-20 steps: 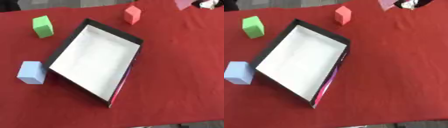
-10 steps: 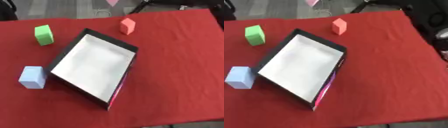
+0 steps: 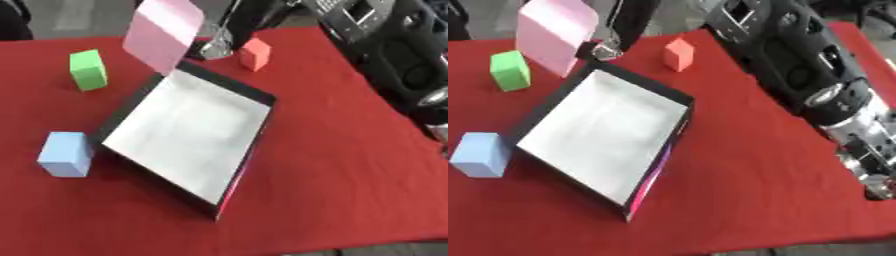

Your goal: Pick up objects on the table and place them in the box.

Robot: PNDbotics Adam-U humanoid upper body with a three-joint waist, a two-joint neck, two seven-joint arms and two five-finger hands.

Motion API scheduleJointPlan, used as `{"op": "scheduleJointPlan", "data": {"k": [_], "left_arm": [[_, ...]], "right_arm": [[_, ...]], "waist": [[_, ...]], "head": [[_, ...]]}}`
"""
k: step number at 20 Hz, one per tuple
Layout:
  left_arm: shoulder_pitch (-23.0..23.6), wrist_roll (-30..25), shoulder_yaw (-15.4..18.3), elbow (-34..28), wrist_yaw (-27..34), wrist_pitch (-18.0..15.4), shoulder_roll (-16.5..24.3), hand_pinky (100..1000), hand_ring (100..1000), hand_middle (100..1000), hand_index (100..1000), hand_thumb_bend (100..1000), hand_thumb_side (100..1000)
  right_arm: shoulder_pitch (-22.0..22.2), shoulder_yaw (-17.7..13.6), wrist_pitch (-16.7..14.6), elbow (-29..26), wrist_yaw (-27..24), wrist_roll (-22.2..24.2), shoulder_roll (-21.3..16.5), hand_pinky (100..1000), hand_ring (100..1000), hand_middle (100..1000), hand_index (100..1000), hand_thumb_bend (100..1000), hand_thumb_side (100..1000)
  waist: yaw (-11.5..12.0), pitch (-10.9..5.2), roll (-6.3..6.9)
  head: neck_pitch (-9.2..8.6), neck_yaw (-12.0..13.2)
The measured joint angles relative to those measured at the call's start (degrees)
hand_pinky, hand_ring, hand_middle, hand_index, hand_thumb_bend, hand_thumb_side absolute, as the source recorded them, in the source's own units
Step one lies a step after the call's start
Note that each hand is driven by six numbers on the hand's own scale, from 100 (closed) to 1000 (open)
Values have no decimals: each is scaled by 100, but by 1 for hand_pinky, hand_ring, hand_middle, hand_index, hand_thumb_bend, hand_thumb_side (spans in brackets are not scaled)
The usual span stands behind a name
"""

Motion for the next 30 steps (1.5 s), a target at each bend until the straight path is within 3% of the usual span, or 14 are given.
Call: {"op": "scheduleJointPlan", "data": {"k": [6, 18, 20, 26, 30], "left_arm": [[23, 6, 0, 0, -26, 4, 37, 905, 647, 728, 821, 149, 758], [15, -16, -8, 0, -22, 20, 27, 907, 645, 727, 819, 145, 772], [-12, -32, -28, 1, -12, 22, 19, 907, 645, 727, 820, 144, 773], [-37, -62, -42, 0, 8, 24, -27, 908, 645, 727, 820, 144, 776], [-72, -77, -63, -1, 9, 32, -36, 908, 645, 727, 820, 143, 776]], "right_arm": [[344, 295, 24, 248, 294, 362, 304, 772, 623, 442, 524, 100, 100], [808, 271, -192, 991, 945, 236, 334, 781, 634, 461, 548, 100, 100], [885, 272, -236, 1097, 999, 276, 335, 786, 650, 486, 577, 100, 100], [1066, 263, -508, 1568, 1464, 447, 363, 830, 764, 680, 752, 138, 108], [1152, 189, -675, 1842, 1746, 434, 408, 869, 830, 805, 852, 211, 262]], "waist": [[45, 0, -14], [145, 52, -14], [156, 95, -14], [197, 166, -13], [198, 182, -12]], "head": [[0, 74], [0, 86], [0, 70], [0, 10], [0, -69]]}}
